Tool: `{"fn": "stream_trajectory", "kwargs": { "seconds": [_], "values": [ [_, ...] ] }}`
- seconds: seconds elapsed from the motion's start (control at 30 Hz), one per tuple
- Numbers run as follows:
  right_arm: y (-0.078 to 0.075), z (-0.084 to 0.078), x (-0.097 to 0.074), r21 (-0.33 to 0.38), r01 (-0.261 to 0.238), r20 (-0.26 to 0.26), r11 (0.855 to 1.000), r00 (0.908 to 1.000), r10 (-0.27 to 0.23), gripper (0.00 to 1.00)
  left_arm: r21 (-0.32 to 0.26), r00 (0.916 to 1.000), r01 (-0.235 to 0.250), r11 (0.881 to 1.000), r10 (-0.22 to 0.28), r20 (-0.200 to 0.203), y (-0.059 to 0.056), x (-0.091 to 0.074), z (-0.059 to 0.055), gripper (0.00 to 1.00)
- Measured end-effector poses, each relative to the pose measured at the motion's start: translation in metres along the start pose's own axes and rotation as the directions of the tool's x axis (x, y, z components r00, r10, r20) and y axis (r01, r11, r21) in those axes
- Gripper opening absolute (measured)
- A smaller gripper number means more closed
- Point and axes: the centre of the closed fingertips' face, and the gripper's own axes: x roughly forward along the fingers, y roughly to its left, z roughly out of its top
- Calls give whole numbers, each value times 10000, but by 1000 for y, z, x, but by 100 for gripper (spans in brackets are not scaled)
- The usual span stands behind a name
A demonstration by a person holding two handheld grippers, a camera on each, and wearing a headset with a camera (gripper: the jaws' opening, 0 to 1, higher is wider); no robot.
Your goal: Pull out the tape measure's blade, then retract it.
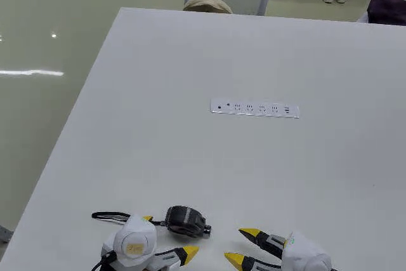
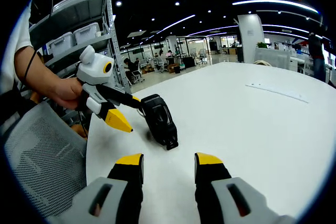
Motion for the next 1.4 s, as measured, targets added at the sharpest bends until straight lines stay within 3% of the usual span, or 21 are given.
{"fn": "stream_trajectory", "kwargs": {
  "seconds": [0.13, 0.2, 0.37, 0.77, 1.13, 1.4],
  "values": [
    [3, 2, -5, -54, 53, 44, 10000, 10000, -52, 39, 45, 9999, 95, 9999, -95, 81, 0, -6, 1, 79],
    [3, 1, -7, -93, 80, 64, 9999, 9999, -80, 39, -172, 9989, 314, 9994, -308, 340, -1, -8, 4, 80],
    [5, 0, -14, -72, 188, 37, 9998, 9998, -188, 40, 0, 9987, 416, 9991, -416, 288, 2, -14, -3, 80],
    [7, -3, -30, -89, 488, -34, 9988, 9988, -488, 44, -392, 9985, 395, 9984, -379, 406, 10, -30, -10, 79],
    [8, -5, -46, -354, 637, -278, 9973, 9975, -647, 50, -183, 9988, 470, 9987, -466, 174, 12, -46, -28, 80],
    [7, -1, -59, -387, 829, -121, 9958, 9964, -835, 51, -313, 9993, 351, 9989, -346, 170, 18, -59, -40, 80]
  ]
}}
